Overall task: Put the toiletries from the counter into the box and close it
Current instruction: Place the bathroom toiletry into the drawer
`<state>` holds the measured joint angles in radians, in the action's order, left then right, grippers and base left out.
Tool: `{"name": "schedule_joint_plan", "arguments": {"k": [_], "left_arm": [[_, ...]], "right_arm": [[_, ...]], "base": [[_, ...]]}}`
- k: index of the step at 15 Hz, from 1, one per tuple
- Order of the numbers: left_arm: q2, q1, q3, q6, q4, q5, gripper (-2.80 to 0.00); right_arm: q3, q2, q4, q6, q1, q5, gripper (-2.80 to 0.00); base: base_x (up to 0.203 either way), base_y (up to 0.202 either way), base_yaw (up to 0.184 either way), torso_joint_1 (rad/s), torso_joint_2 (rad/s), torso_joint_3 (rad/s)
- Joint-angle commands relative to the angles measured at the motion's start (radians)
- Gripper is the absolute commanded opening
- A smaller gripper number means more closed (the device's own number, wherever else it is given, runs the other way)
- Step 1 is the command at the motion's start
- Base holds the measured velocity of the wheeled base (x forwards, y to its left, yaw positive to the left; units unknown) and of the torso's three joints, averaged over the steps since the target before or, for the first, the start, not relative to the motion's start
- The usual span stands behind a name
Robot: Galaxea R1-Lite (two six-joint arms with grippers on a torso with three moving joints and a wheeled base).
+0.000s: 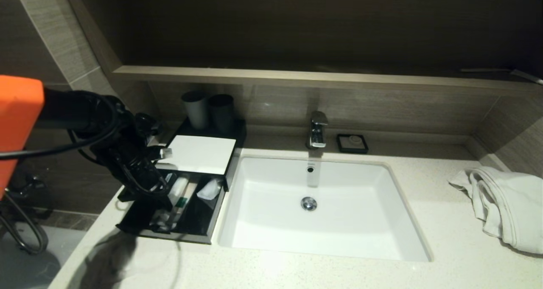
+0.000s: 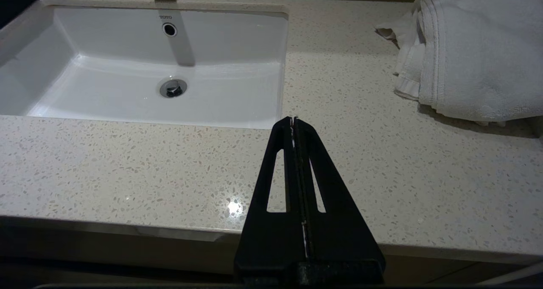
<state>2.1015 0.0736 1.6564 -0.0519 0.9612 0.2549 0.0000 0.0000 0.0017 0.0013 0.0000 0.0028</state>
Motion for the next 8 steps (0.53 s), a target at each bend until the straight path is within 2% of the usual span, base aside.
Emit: {"name": "schedule_joint_plan", "arguments": {"k": [1, 5, 8], "left_arm": [[0.034, 0.000, 0.023, -0.002, 0.005, 0.001, -2.80], [0.045, 0.000, 0.034, -0.003, -0.027, 0.001, -2.80], [0.063, 0.000, 0.034, -0.009, -0.060, -0.054, -2.80]], "right_arm": [[0.000, 0.000, 0.000, -0.001, 0.000, 0.000, -2.80], [0.000, 0.000, 0.000, 0.000, 0.000, 0.000, -2.80], [0.000, 0.000, 0.000, 0.000, 0.000, 0.000, -2.80]], "base": [[0.000, 0.000, 0.000, 0.000, 0.00, 0.000], [0.000, 0.000, 0.000, 0.000, 0.00, 0.000], [0.000, 0.000, 0.000, 0.000, 0.00, 0.000]]}}
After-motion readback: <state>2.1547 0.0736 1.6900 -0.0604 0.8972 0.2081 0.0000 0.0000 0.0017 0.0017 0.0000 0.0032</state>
